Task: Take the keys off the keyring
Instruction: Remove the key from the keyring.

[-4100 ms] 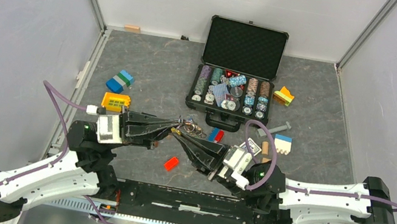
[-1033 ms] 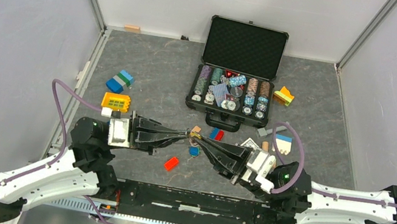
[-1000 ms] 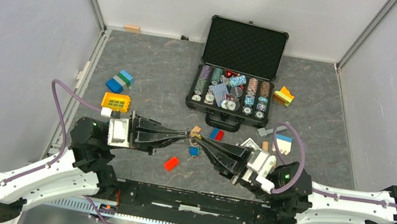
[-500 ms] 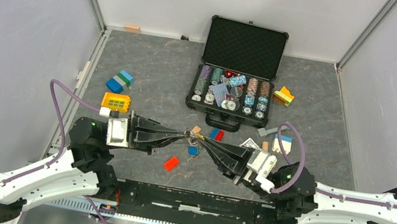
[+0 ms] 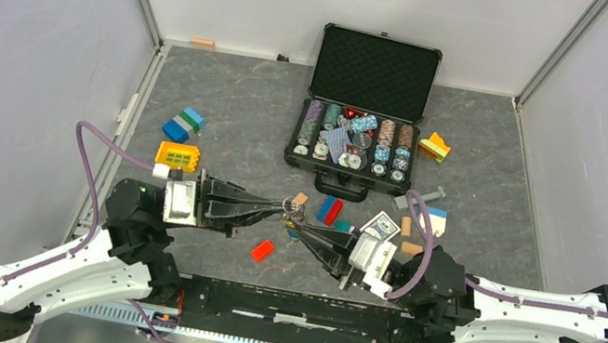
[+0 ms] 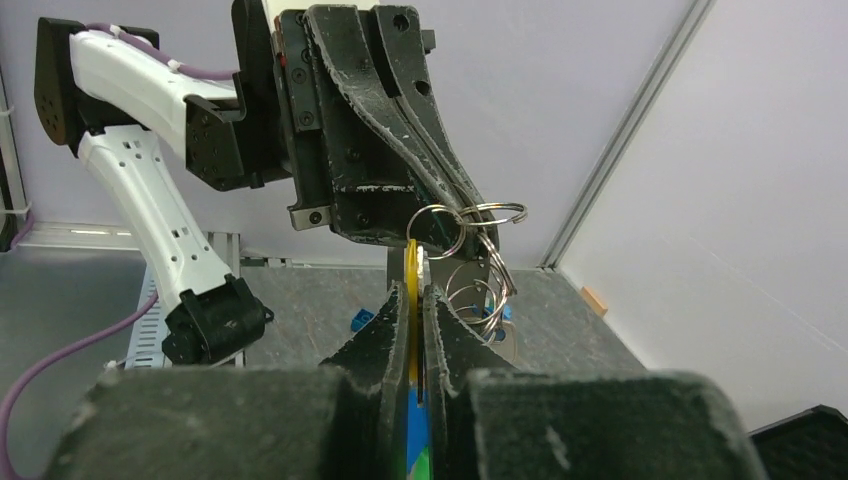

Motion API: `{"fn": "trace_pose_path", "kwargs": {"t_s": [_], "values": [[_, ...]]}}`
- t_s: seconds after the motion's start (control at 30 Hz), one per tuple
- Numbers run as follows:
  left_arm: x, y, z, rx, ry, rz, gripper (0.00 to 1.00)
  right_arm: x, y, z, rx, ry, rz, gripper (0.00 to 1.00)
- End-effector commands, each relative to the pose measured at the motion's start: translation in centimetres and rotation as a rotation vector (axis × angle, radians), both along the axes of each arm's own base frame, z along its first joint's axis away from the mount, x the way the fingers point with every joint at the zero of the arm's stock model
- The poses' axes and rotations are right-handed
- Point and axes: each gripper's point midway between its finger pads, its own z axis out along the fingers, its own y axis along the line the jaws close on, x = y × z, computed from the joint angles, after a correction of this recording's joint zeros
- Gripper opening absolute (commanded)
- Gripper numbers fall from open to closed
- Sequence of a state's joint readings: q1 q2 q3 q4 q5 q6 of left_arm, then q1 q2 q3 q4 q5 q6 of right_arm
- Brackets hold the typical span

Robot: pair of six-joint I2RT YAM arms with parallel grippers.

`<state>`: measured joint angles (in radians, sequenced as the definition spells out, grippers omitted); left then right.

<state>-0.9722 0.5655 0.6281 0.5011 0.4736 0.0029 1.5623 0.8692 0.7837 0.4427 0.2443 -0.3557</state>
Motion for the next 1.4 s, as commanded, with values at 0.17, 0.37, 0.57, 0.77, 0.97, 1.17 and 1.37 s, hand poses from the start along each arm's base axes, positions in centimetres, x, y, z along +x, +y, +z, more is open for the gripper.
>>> {"fn": "trace_pose_path", "kwargs": {"t_s": [0.17,0.37,0.57,0.77,0.97,1.17,1.37], "values": [[-0.6,1.3,3.4,-0.081,-0.081,0.025,0.02,-0.5,0.1,0.2,-0.015,0.006,0.031,0.03],[-0.7,1.4,3.3,-0.08,-0.081,0.025,0.02,-0.2,-0.4,0.7,0.003,0.009,0.013,0.03],[-0.7,1.4,3.1,-0.074,-0.081,0.021,0.02,0.4,-1.5,1.5,0.047,0.022,-0.021,0.03],[-0.7,1.3,2.9,-0.069,-0.081,0.02,0.02,0.5,-2.3,2.1,0.08,0.024,-0.029,0.03],[-0.8,1.3,2.9,-0.067,-0.083,0.019,0.02,0.7,-2.3,2.0,0.076,0.028,-0.042,0.03],[-0.8,1.4,3.0,-0.071,-0.081,0.021,0.02,0.9,-2.2,1.2,0.052,0.029,-0.051,0.03],[-0.8,1.5,3.2,-0.075,-0.08,0.023,0.02,0.8,-1.4,-0.2,0.005,0.032,-0.042,0.03]]}}
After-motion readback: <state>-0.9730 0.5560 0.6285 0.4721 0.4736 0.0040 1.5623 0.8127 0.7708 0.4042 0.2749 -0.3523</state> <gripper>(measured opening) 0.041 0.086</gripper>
